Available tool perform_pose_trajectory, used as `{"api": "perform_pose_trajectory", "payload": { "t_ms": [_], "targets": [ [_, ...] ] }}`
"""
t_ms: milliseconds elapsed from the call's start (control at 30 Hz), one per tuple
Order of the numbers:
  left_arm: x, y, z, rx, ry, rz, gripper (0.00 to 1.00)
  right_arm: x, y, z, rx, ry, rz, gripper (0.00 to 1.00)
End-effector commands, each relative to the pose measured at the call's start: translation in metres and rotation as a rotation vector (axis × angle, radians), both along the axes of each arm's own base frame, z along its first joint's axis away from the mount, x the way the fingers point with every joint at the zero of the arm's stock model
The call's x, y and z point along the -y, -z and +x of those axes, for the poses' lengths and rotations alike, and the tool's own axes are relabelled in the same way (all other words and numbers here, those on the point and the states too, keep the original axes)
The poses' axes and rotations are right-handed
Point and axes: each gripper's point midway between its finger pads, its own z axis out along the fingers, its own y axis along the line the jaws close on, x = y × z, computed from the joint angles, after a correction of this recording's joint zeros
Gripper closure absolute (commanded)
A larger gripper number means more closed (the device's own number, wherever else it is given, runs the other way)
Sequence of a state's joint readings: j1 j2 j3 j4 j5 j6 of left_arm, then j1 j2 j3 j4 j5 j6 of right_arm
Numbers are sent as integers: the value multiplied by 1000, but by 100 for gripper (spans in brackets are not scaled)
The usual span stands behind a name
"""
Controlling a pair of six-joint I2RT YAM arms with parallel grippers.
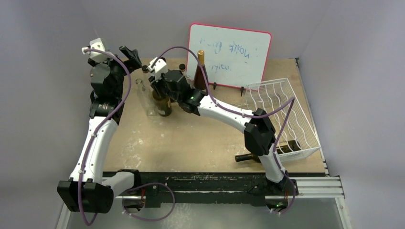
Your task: Take the wine bottle off the wine rack
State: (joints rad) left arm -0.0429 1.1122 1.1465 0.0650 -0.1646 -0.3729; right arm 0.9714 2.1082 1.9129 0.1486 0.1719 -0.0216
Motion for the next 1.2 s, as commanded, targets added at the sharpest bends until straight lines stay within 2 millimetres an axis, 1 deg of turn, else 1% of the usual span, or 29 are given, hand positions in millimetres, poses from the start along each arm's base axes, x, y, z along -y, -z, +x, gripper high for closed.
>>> {"api": "perform_pose_trajectory", "payload": {
  "t_ms": [0, 133, 233, 333, 433, 533, 600, 667, 733, 833, 933, 1067, 1167],
  "targets": [
    [2, -19, -7, 67, 1, 24, 1, 0, -76, 9, 113, 34, 172, 83],
    [2, -22, -9, 72, -1, 28, 1, 0, -77, 8, 120, 22, 153, 61],
    [1, -23, -10, 74, -4, 28, 1, 0, -80, 5, 122, 10, 147, 49],
    [2, -24, -10, 74, 1, 26, 1, 1, -85, 3, 127, -1, 144, 41],
    [4, -26, -10, 78, 12, 24, 1, 5, -94, 0, 142, -4, 141, 33],
    [4, -25, -10, 74, 11, 24, 1, 14, -108, -3, 164, 0, 138, 27],
    [4, -24, -9, 72, 13, 24, 1, 20, -112, -8, 166, -1, 131, 23],
    [5, -26, -10, 73, 17, 25, 1, 31, -113, -14, 170, -4, 109, 20],
    [4, -27, -10, 75, 15, 24, 1, 42, -114, -24, 186, -27, 83, 16],
    [5, -25, -9, 69, 17, 25, 1, 65, -117, -45, 239, -72, 28, 12],
    [8, -27, -8, 69, 34, 17, 1, 92, -115, -68, 275, -113, -30, 10],
    [11, -27, -8, 70, 48, 10, 2, 134, -100, -98, 303, -167, -146, 7],
    [11, -26, -7, 67, 49, 6, 2, 162, -73, -123, 290, -243, -279, 6]
  ]
}}
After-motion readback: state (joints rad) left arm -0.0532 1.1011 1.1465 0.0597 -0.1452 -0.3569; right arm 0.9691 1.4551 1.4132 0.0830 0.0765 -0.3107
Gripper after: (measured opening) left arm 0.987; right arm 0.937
